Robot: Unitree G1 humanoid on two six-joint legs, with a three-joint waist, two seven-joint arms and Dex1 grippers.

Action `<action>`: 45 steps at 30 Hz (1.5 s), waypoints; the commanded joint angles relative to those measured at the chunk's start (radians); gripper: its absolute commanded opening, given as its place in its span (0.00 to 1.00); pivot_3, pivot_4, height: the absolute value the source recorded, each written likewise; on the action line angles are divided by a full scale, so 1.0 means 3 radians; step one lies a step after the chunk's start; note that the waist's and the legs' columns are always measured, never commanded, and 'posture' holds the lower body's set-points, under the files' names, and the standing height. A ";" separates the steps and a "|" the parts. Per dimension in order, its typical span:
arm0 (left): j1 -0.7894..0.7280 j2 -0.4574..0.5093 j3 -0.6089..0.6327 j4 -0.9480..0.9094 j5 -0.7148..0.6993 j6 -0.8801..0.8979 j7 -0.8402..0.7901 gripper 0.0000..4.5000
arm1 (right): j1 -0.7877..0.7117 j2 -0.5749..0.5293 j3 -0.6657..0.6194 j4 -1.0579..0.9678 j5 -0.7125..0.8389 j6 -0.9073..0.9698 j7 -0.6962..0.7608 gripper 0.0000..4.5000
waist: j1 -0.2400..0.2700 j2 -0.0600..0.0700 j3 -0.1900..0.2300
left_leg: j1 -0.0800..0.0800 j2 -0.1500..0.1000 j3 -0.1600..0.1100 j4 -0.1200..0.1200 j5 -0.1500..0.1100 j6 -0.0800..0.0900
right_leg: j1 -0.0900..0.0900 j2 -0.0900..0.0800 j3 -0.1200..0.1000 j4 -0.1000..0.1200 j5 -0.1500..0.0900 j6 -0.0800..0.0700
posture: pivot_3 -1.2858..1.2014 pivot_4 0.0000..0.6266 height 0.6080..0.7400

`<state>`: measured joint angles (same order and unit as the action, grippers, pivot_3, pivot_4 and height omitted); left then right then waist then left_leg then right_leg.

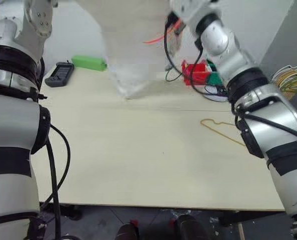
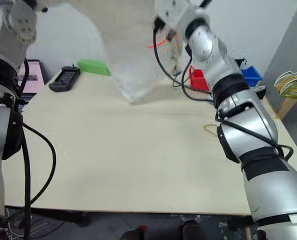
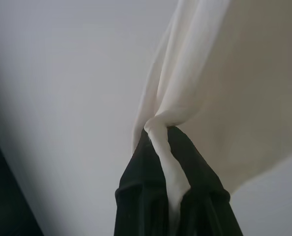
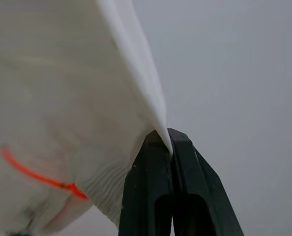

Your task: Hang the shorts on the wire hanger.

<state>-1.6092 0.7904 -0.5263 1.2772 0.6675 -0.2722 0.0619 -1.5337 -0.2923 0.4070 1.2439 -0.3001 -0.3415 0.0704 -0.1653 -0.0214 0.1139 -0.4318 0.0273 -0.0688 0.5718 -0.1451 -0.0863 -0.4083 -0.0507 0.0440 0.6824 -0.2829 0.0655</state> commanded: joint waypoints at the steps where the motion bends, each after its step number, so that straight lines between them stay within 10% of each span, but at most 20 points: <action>1: 0.0481 0.0178 0.0166 0.0262 -0.0211 0.0000 -0.1246 0.00 | 0.0432 0.0023 0.0036 0.0125 -0.0022 0.0020 0.1118 0.01 | -0.0079 0.0004 -0.0002 | 0.0003 0.0000 0.0000 0.0001 0.0000 0.0000 | 0.0006 0.0000 0.0000 0.0000 0.0000 0.0000 | 0.46 0.05 1.00; 5: 0.0877 0.0405 0.0204 0.0140 -0.0364 -0.0239 -0.2597 0.00 | 0.0617 -0.0017 0.0033 0.0021 -0.0025 -0.0022 0.1739 0.01 | -0.0203 -0.0016 0.0017 | -0.0023 -0.0004 -0.0006 0.0013 0.0008 0.0001 | -0.0014 0.0000 -0.0003 0.0009 0.0004 -0.0002 | 0.47 0.04 1.00; 23: 0.1631 0.0783 0.0378 -0.0567 -0.0745 -0.0552 -0.3891 0.00 | 0.1180 -0.0258 -0.0022 -0.0938 0.0158 0.0590 0.3611 0.01 | -0.0268 -0.0021 0.0014 | 0.0012 -0.0004 -0.0033 0.0021 0.0029 0.0022 | 0.0012 0.0006 -0.0016 0.0062 -0.0003 0.0011 | 0.47 0.05 1.00; 37: 0.4217 0.1222 0.1007 -0.3524 -0.1908 0.0562 -0.4667 0.00 | 0.2855 -0.1125 0.0076 -0.3792 0.0604 0.1998 0.4571 0.01 | -0.0267 -0.0020 0.0013 | 0.0016 0.0008 -0.0037 0.0070 0.0030 0.0026 | 0.0015 0.0020 -0.0006 0.0106 -0.0001 0.0001 | 0.46 0.08 1.00; 45: 0.4646 0.1405 0.1141 -0.3979 -0.2049 0.0892 -0.4674 0.00 | 0.3072 -0.1289 0.0160 -0.4236 0.0742 0.2296 0.4633 0.01 | -0.0267 -0.0021 0.0014 | 0.0097 0.0014 -0.0038 0.0056 0.0015 0.0003 | 0.0099 0.0018 -0.0012 0.0081 -0.0024 -0.0047 | 0.46 0.09 1.00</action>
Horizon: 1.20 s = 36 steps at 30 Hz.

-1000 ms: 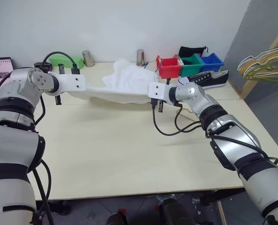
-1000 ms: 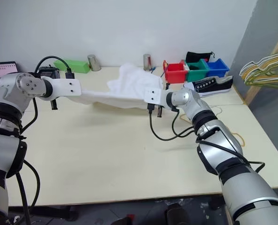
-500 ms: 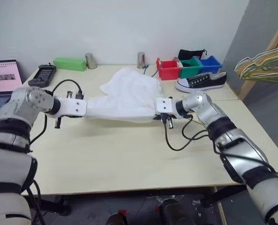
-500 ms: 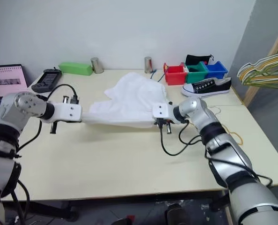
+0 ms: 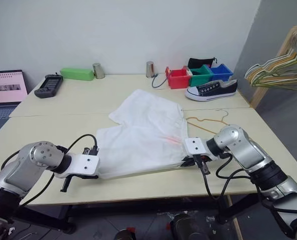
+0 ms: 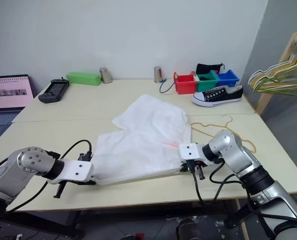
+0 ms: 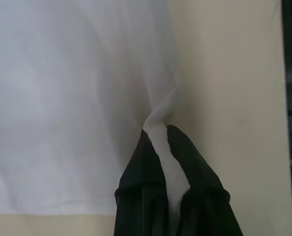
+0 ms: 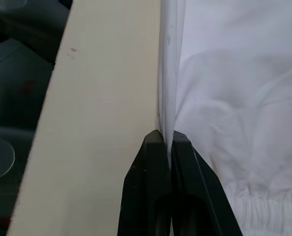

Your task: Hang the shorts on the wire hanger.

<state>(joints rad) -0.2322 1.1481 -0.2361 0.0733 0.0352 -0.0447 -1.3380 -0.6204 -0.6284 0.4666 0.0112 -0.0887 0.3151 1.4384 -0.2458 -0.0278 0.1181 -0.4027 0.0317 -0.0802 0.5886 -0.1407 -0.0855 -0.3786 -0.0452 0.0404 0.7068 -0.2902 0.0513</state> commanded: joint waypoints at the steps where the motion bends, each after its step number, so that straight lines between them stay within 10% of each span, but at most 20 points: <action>1: 0.0066 0.0221 0.0183 0.0030 0.0060 0.0144 -0.0008 0.00 | 0.0040 -0.0182 -0.0026 -0.0166 0.0055 0.0137 0.0088 0.01 | 0.0003 0.0001 0.0000 | 0.0000 0.0000 0.0000 0.0000 0.0001 0.0002 | 0.0001 0.0000 -0.0001 -0.0003 0.0000 0.0000 | 0.46 0.09 1.00; 19: 0.0315 0.0287 0.0181 -0.0194 -0.0025 0.0200 -0.0017 0.05 | 0.0251 -0.0349 0.0213 -0.0658 0.0346 0.0659 0.0083 0.00 | 0.0088 0.0001 0.0002 | -0.0008 0.0004 0.0005 -0.0004 -0.0015 -0.0001 | 0.0001 0.0002 0.0002 -0.0037 -0.0002 0.0007 | 0.46 0.09 1.00; 36: 0.0255 0.0415 0.0642 -0.0985 -0.0949 0.0808 -0.0562 0.80 | 0.0013 -0.0726 -0.0166 -0.1022 0.1070 0.1190 0.0328 0.81 | 0.0089 0.0001 0.0003 | -0.0033 0.0003 0.0005 -0.0005 -0.0004 0.0016 | -0.0026 -0.0001 -0.0001 -0.0049 0.0000 0.0011 | 0.45 0.07 1.00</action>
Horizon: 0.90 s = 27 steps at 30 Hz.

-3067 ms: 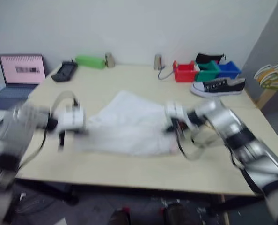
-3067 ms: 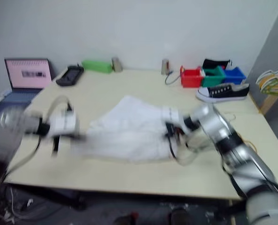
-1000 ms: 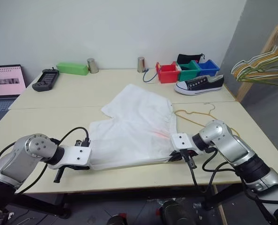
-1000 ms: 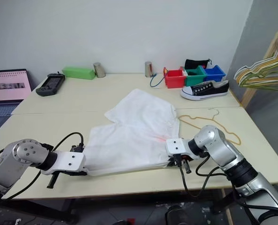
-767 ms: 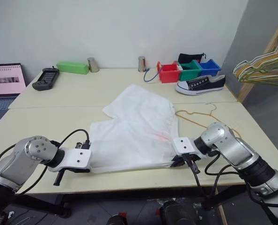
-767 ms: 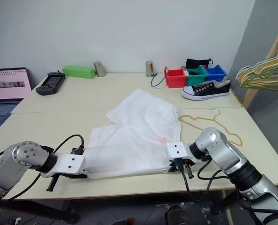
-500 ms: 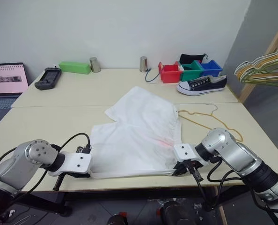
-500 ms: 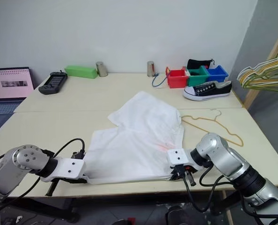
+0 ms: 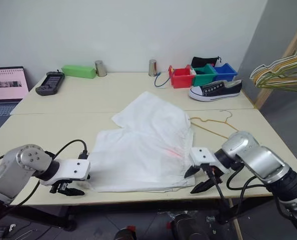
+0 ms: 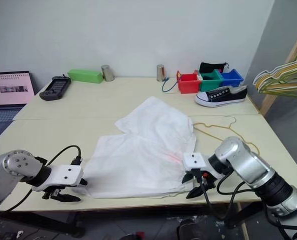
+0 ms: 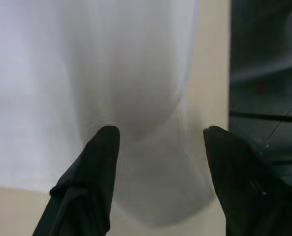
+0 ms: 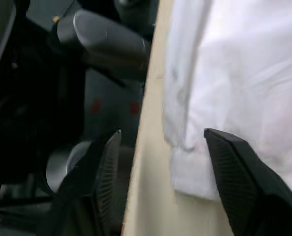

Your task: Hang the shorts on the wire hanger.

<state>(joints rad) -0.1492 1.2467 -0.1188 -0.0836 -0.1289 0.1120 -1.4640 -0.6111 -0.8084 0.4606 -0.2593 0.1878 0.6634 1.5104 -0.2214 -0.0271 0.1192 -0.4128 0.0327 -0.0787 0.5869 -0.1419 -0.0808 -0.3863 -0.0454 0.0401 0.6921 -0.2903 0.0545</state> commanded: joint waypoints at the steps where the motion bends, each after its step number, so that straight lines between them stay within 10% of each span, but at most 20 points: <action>1: -0.0030 0.0097 0.0278 -0.0565 -0.0471 0.0333 -0.0177 0.82 | 0.0001 -0.0168 -0.0169 -0.0136 0.0172 0.0037 0.0078 0.85 | 0.0013 0.0000 0.0000 | -0.0006 0.0000 -0.0001 0.0000 0.0000 0.0000 | -0.0003 0.0000 -0.0002 -0.0002 0.0000 0.0000 | 0.45 0.07 1.00; 7: -0.0496 -0.0146 0.0235 -0.0704 -0.0735 0.0697 -0.0081 0.84 | -0.0033 -0.0203 -0.0470 0.0139 0.0213 0.0255 -0.0353 0.98 | -0.0004 0.0000 0.0000 | -0.0018 0.0000 0.0003 0.0000 -0.0005 -0.0001 | -0.0002 0.0002 -0.0001 -0.0011 0.0001 0.0002 | 0.43 0.05 1.00; 18: -0.1166 -0.2345 -0.0362 -0.0612 -0.0399 0.1229 0.1813 0.84 | -0.0586 0.0076 -0.1151 0.2569 -0.0494 -0.0455 -0.2344 0.98 | -0.0256 -0.0005 -0.0008 | -0.0014 -0.0013 0.0007 0.0025 -0.0003 0.0002 | 0.0041 0.0000 0.0016 -0.0046 0.0027 0.0047 | 0.36 0.04 1.00; 27: -0.1107 -0.2915 -0.0625 -0.0786 -0.0244 0.1426 0.2324 0.84 | -0.1310 0.0090 -0.1001 0.4723 -0.0956 -0.1375 -0.2424 0.98 | -0.0705 -0.0001 -0.0009 | -0.0008 -0.0015 0.0008 0.0014 -0.0002 0.0007 | 0.0046 0.0002 0.0020 -0.0044 0.0026 0.0057 | 0.37 0.08 1.00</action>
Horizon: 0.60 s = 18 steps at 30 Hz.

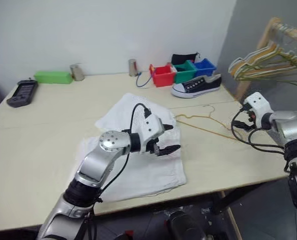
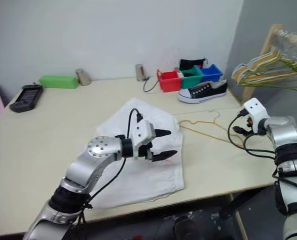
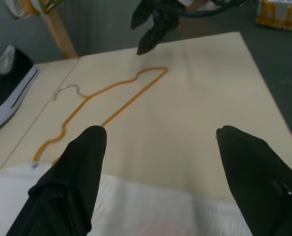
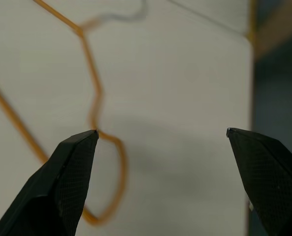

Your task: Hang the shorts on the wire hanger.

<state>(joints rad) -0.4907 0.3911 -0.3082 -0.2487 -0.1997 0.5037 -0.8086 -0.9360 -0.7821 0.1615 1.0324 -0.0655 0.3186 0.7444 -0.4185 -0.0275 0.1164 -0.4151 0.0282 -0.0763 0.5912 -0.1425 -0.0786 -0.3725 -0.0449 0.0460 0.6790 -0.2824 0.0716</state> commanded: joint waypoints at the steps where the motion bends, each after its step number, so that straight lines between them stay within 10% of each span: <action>1: 0.0070 -0.0061 0.0007 -0.0290 -0.0031 0.0159 0.0153 0.84 | -0.0279 0.0036 -0.0004 0.0506 -0.0121 -0.0230 0.0225 0.98 | -0.0093 0.0001 0.0000 | 0.0002 0.0000 0.0001 0.0000 0.0000 0.0001 | 0.0001 0.0000 0.0002 0.0001 0.0000 0.0000 | 0.37 0.08 1.00; 8: 0.0309 0.0043 0.0090 -0.0605 -0.0066 0.0360 0.0241 0.84 | -0.0554 0.0279 -0.0104 0.0847 -0.0162 -0.0304 0.0217 0.98 | -0.0234 0.0000 0.0001 | 0.0077 0.0001 0.0003 -0.0010 -0.0018 0.0020 | 0.0073 0.0000 0.0002 0.0000 -0.0029 -0.0020 | 0.40 0.08 1.00; 18: 0.0335 0.0153 0.0234 -0.0703 -0.0121 0.0508 0.0373 0.84 | -0.0592 0.0422 -0.0180 0.0936 -0.0179 -0.0231 0.0355 0.98 | 0.0002 0.0000 0.0001 | 0.0070 -0.0005 -0.0001 -0.0007 -0.0022 0.0016 | 0.0077 -0.0001 0.0003 -0.0003 -0.0027 -0.0004 | 0.41 0.05 1.00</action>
<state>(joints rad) -0.3672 0.4318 -0.2482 -0.4275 -0.2299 0.6564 -0.6969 -1.0906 -0.6554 0.1193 1.3052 -0.1072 0.2422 0.8476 -0.4179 -0.0274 0.1166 -0.3940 0.0266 -0.0772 0.5895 -0.1490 -0.0738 -0.3491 -0.0451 0.0469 0.6781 -0.2904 0.0704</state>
